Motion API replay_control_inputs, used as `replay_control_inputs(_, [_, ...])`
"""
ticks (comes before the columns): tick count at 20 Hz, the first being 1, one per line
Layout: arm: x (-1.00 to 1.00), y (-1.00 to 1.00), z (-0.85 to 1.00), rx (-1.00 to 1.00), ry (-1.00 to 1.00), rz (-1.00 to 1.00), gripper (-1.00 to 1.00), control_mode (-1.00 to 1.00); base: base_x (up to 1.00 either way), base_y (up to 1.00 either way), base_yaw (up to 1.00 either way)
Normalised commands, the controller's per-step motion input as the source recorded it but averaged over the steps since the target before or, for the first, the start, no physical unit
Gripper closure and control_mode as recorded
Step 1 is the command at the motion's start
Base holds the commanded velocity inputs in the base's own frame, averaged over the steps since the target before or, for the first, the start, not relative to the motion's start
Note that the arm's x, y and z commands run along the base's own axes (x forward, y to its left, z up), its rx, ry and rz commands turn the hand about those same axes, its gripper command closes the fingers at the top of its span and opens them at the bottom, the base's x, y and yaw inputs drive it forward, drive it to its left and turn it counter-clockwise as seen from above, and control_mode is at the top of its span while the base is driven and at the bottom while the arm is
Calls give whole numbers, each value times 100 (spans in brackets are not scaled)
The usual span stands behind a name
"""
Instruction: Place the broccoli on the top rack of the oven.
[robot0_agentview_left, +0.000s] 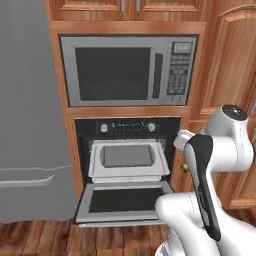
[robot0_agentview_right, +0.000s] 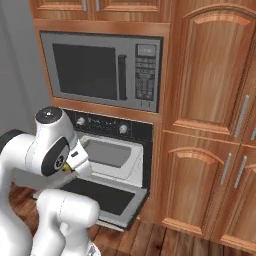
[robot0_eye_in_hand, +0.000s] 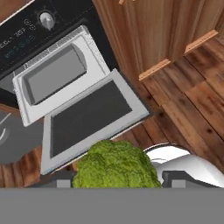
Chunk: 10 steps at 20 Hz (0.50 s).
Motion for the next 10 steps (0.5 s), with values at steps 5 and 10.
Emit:
replay_control_inputs(5, [0, 0, 0, 0, 0, 0, 100, 100, 51, 100, -37])
replay_control_inputs(10, [0, 0, 0, 0, 0, 0, 100, 100, 48, 81, -19])
